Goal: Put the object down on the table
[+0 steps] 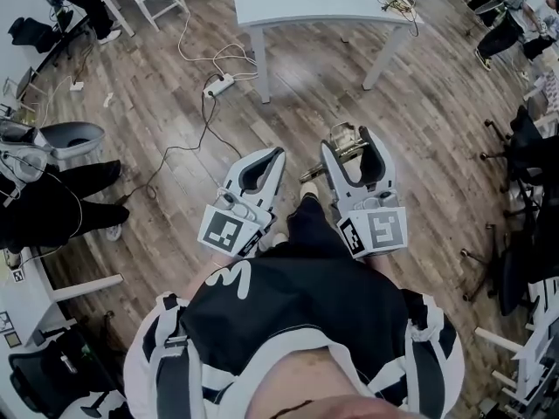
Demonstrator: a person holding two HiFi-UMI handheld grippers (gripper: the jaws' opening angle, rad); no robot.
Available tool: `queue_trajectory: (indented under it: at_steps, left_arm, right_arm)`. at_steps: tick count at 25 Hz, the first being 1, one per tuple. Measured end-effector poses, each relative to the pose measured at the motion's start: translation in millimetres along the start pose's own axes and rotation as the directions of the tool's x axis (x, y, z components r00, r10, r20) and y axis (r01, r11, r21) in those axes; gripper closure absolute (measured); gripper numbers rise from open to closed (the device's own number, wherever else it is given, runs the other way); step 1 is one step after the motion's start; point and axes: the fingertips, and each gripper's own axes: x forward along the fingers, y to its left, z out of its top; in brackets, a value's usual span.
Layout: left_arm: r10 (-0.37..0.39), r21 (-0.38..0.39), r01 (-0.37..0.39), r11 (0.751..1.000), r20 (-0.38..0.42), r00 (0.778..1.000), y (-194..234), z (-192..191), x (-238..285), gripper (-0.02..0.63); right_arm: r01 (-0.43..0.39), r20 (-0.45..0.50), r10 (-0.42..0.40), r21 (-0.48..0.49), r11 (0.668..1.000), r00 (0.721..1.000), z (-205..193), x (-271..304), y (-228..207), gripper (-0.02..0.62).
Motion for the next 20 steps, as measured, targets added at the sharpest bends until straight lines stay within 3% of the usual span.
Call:
queue_trajectory:
  at_steps: [14, 20]
  left_arm:
    - [0.045, 0.035, -0.046, 0.998, 0.02, 0.999, 60.5, 1.0, 97.0, 0.601]
    - [0.067, 0.029, -0.07, 0.997, 0.08, 0.995, 86.3, 14.0, 155.6, 0.601]
  right_arm:
    - [-0.066, 0.036, 0.067, -0.012, 0.998, 0.997, 2.4, 97.7, -70.0, 0.287]
    - [-0.096, 0.044, 0.097, -0.017, 0.995, 0.994, 9.1, 148.3, -111.9, 0.287]
